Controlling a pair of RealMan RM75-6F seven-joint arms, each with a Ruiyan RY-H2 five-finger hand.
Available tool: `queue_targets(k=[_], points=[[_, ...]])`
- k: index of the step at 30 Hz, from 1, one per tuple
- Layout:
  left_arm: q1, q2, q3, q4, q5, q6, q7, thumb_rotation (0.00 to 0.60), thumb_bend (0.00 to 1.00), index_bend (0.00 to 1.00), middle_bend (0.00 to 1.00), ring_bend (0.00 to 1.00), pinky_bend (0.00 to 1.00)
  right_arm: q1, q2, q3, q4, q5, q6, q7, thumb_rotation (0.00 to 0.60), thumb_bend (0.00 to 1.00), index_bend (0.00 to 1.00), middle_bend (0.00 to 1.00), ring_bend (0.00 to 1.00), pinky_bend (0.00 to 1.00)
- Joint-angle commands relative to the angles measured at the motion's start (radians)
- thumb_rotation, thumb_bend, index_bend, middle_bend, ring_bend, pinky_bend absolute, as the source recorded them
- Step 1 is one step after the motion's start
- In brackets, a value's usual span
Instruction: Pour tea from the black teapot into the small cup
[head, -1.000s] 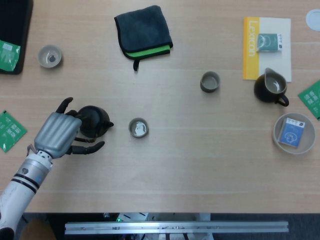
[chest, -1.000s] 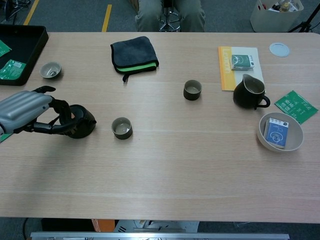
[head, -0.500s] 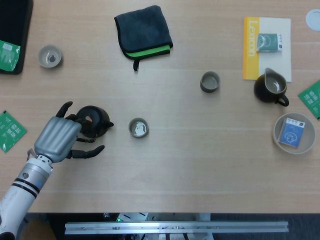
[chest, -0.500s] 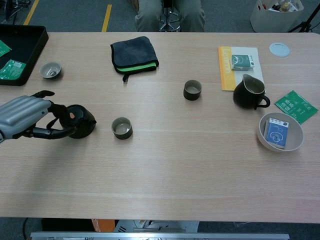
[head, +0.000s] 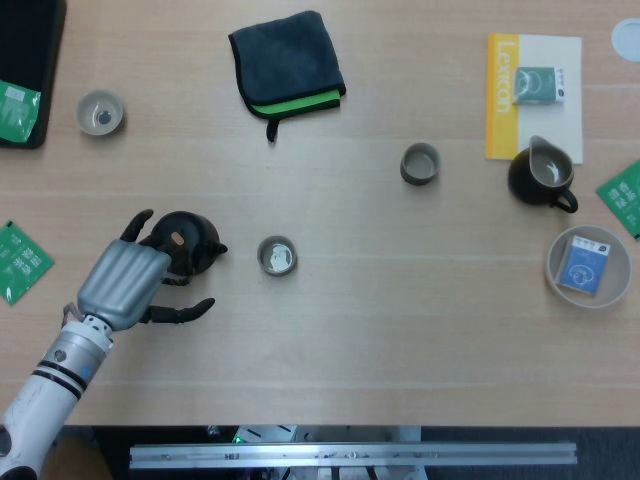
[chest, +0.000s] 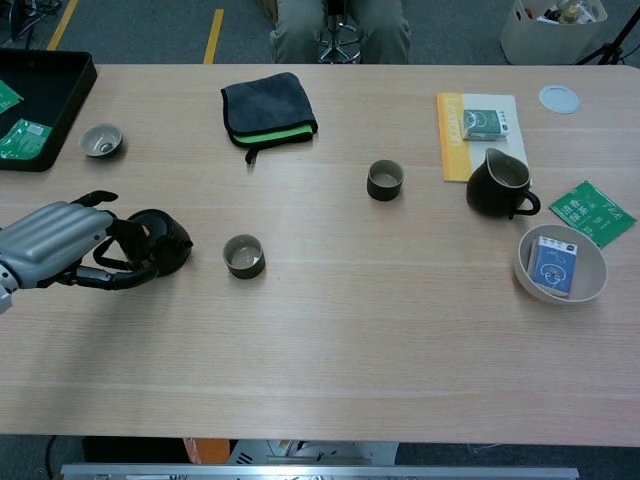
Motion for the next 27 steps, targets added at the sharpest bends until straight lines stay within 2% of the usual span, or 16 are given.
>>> queue_targets(k=[1, 27], points=[[0.004, -0.003, -0.003, 0.006, 0.006, 0.002, -0.002, 0.086, 0.16, 0.4, 0.43, 0.31, 0.05, 0.0, 0.001, 0.0, -0.001, 0.001, 0.0, -0.001, 0.6, 0.05, 0.24, 0.19, 0.0, 0.0], [0.03, -0.011, -0.008, 0.067, 0.049, -0.006, -0.04, 0.095, 0.16, 0.4, 0.43, 0.31, 0.05, -0.001, 0.003, 0.001, -0.015, 0.002, 0.001, -0.015, 0.6, 0.05, 0.24, 0.19, 0.0, 0.0]])
